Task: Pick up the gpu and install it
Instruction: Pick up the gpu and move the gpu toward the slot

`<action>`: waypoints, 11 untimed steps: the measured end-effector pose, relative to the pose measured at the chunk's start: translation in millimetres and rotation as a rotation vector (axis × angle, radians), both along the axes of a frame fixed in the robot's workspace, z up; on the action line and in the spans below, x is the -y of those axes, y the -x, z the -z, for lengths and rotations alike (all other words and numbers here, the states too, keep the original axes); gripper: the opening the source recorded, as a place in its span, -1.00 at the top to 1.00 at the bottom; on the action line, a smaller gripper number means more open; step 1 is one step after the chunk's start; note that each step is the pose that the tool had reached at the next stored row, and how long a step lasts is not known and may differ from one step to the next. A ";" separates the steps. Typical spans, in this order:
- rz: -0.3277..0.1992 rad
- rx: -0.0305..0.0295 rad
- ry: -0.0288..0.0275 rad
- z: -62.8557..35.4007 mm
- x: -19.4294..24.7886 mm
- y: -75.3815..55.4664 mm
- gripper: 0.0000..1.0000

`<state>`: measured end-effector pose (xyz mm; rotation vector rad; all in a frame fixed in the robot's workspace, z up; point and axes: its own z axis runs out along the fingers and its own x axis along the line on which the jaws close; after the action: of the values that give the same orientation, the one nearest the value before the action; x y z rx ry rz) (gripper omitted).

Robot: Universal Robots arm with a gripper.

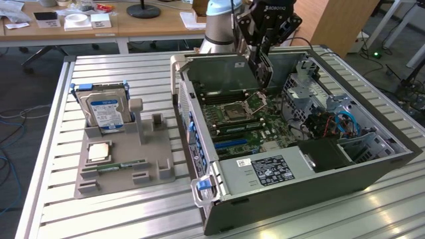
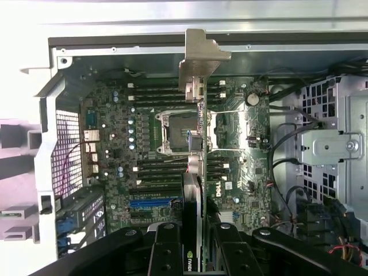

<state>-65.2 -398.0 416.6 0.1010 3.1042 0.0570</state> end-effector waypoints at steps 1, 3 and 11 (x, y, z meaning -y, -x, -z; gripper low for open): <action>0.000 0.0000 0.0000 0.0 -0.1 -0.9 0.47; 0.000 0.0000 0.0000 0.0 -0.3 -2.7 0.47; -0.001 0.0000 0.0000 0.0 -1.2 -10.3 0.47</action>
<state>-54.9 -396.8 416.6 0.0989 3.1043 0.0571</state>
